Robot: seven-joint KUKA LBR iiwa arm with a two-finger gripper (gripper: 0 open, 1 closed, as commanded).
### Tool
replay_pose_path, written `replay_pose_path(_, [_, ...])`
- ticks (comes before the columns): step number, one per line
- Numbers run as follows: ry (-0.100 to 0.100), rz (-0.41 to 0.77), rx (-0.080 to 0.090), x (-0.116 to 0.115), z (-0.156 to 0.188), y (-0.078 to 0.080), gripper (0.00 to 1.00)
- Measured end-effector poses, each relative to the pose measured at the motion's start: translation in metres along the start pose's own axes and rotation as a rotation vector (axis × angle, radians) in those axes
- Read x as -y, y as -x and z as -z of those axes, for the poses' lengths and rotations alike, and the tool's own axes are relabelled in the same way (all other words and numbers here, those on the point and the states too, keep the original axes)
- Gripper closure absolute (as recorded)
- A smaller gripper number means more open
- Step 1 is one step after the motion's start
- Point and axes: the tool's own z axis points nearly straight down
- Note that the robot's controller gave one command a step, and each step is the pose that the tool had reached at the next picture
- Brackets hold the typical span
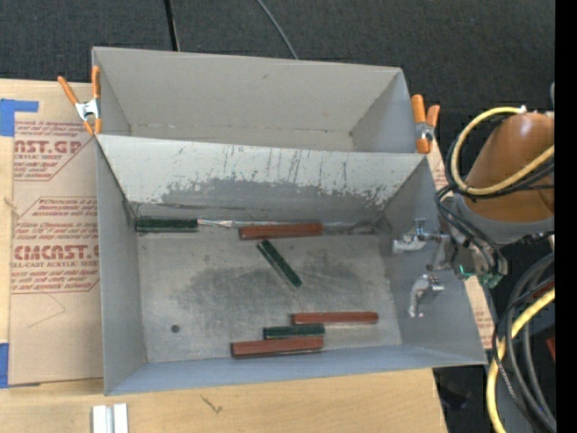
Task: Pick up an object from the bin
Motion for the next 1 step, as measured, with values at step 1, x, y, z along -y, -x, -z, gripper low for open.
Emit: replay_pose_path(1, [-0.001, -0.066, 0.01, -0.0224, -0.0829, -0.0008, 1.0])
